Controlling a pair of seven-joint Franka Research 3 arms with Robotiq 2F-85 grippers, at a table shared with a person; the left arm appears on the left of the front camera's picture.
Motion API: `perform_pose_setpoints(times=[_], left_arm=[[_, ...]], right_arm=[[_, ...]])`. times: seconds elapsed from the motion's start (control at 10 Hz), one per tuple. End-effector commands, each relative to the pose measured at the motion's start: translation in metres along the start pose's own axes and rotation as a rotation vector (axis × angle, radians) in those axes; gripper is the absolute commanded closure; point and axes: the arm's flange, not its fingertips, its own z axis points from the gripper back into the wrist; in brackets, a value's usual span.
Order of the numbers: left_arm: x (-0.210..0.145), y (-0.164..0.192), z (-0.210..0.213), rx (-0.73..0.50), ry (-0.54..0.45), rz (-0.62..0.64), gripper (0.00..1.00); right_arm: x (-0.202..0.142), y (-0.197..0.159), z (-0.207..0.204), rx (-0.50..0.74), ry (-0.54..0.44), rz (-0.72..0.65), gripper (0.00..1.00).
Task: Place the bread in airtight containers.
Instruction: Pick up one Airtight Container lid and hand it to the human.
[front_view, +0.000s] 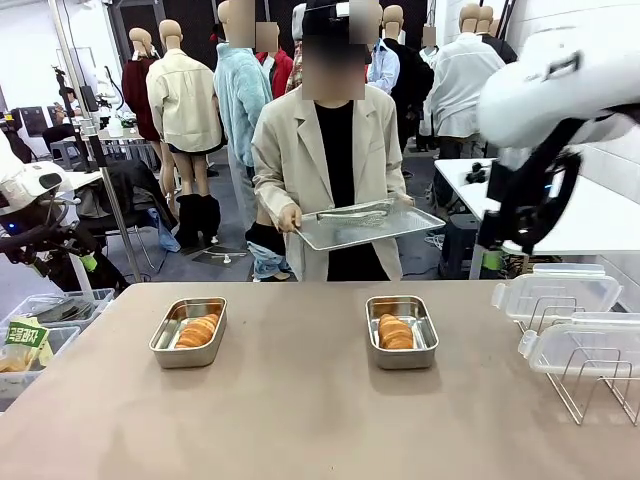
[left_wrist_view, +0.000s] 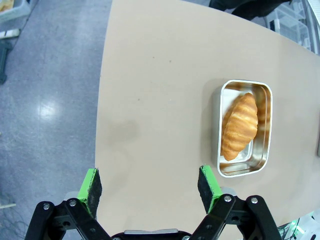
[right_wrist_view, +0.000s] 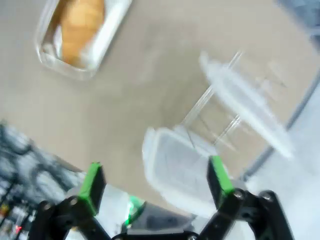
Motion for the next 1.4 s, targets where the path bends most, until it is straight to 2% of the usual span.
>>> perform_pose_setpoints(times=[0.0, 0.1, 0.4, 0.5, 0.6, 1.3], left_arm=[[-0.001, 0.000, 0.001, 0.011, -0.008, 0.002, 0.00], [-0.001, 0.000, 0.001, 0.011, -0.008, 0.002, 0.00], [-0.001, 0.000, 0.001, 0.011, -0.008, 0.002, 0.00], [-0.001, 0.000, 0.001, 0.011, -0.008, 0.002, 0.00], [-0.001, 0.000, 0.001, 0.011, -0.008, 0.002, 0.00], [-0.001, 0.000, 0.001, 0.011, -0.008, 0.002, 0.00]], right_arm=[[-0.046, -0.022, 0.008, 0.026, 0.170, 0.225, 0.00], [-0.067, -0.036, 0.008, 0.045, 0.152, 0.280, 0.00], [-0.105, -0.064, -0.011, 0.047, 0.063, 0.280, 0.00], [-0.105, -0.067, -0.013, 0.050, 0.047, 0.292, 0.00], [-0.101, -0.065, 0.002, 0.066, 0.099, 0.275, 0.00], [-0.101, -0.065, 0.002, 0.066, 0.099, 0.275, 0.00]])
